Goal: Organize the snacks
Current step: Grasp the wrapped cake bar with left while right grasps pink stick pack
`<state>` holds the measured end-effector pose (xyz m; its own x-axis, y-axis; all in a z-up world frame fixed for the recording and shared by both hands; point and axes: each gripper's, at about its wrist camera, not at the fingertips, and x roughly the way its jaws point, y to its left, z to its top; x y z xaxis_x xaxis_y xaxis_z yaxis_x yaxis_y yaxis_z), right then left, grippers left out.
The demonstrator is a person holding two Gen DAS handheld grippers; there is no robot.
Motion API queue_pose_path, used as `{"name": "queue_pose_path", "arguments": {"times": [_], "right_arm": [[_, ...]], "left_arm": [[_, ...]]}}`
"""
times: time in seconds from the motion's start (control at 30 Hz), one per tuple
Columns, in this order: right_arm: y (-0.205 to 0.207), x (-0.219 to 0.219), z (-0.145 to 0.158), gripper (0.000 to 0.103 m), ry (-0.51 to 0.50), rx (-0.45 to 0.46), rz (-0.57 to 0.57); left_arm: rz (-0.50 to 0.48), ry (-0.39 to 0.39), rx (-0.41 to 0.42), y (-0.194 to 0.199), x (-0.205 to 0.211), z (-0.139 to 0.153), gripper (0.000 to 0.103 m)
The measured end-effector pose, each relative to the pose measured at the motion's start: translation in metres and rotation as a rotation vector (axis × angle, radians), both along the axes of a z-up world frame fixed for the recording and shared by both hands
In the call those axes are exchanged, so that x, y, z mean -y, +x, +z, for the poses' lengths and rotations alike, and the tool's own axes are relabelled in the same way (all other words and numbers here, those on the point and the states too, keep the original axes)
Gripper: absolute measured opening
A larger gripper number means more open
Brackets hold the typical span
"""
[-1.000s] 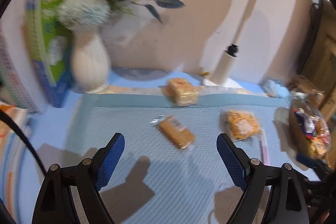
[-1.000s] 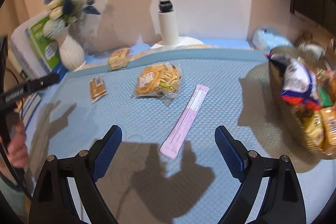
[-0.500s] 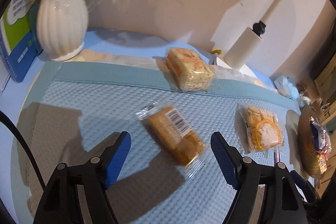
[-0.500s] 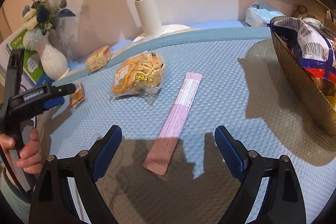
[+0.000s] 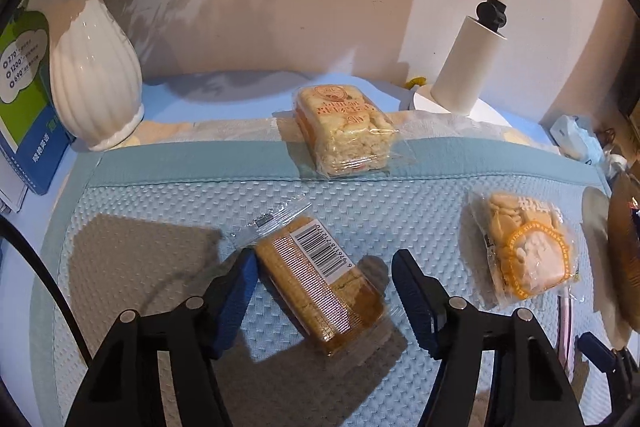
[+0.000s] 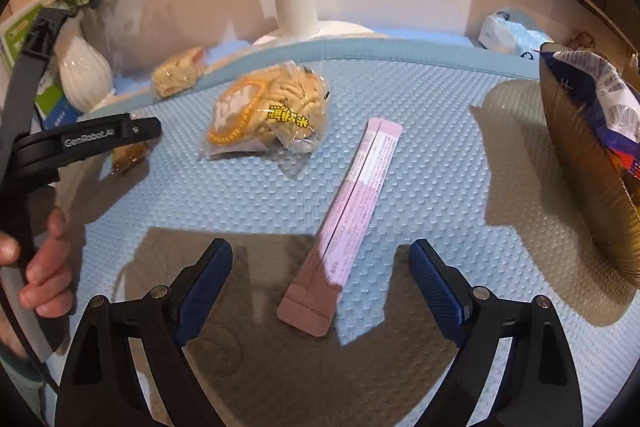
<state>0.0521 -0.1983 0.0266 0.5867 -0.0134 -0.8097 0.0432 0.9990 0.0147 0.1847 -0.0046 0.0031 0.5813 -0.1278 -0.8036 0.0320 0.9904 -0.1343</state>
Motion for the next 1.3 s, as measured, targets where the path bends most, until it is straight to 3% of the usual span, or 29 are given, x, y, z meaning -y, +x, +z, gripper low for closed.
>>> {"name": "queue_pose_path", "arguments": {"times": [0.2,0.43,0.57,0.6,0.67,0.73,0.83,1.0,1.07,1.17,1.3], "right_arm": [[0.001,-0.001,-0.002,0.082,-0.037,-0.016,-0.028],[-0.009,0.009,0.002,0.055,-0.029,-0.015,-0.049],[-0.021,0.018,0.005,0.032,-0.019,-0.014,-0.033],[-0.025,0.022,0.005,0.031,-0.002,-0.016,-0.027],[-0.033,0.032,0.007,0.025,0.052,-0.034,-0.016],[-0.041,0.040,0.008,0.023,0.098,-0.046,-0.008],[-0.058,0.050,0.009,0.023,0.162,-0.066,0.024],[-0.067,0.051,0.013,0.025,0.147,-0.044,0.042],[-0.060,0.048,0.014,0.037,0.129,-0.040,0.036],[-0.043,0.043,0.013,0.037,0.140,-0.037,0.057],[-0.024,0.033,0.006,0.037,0.081,-0.030,0.048]], "left_arm": [[-0.008,0.021,0.003,-0.003,0.000,0.000,0.049],[-0.109,-0.012,0.006,-0.028,-0.003,0.005,0.037],[-0.216,0.038,0.023,-0.057,0.010,0.005,0.037],[-0.236,0.040,0.022,-0.064,0.012,0.005,0.037],[-0.289,-0.003,0.022,-0.078,0.013,0.007,0.037],[-0.336,-0.057,0.022,-0.091,0.012,0.009,0.037],[-0.395,-0.057,0.012,-0.110,0.017,0.010,0.037],[-0.424,-0.002,0.039,-0.127,0.029,0.005,0.037],[-0.429,-0.003,0.043,-0.127,0.030,0.005,0.037],[-0.429,-0.010,0.045,-0.127,0.029,0.004,0.037],[-0.430,-0.009,0.055,-0.128,0.028,0.004,0.037]]}}
